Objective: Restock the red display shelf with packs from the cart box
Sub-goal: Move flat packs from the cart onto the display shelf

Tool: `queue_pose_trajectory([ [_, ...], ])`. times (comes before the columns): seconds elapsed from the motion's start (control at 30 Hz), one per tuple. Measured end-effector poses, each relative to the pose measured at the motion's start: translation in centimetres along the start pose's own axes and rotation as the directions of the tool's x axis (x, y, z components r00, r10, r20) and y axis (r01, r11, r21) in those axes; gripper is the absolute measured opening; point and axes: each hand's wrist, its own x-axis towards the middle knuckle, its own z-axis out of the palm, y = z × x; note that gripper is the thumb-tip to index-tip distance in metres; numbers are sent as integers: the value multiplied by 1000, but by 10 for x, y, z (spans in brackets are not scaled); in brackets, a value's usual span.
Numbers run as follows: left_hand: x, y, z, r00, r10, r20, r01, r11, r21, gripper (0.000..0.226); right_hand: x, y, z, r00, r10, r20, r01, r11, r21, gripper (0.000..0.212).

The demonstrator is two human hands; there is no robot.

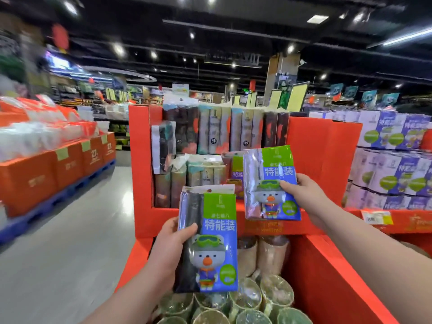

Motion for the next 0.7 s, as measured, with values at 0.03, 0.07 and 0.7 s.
queue_pose_trajectory([
  [0.03, 2, 1, -3, 1000, 12, -17, -12, 1000, -6, 24, 17, 4, 4, 1000, -10, -13, 10, 1000, -22, 15],
  [0.07, 3, 1, -6, 999, 25, -36, -26, 1000, -10, 21, 34, 9, 9, 1000, -5, -25, 5, 1000, -24, 20],
  [0.7, 17, -5, 21, 955, 111, -273, -128, 991, -44, 21, 165, 94, 85, 914, 248, 321, -240, 969, -65, 30],
])
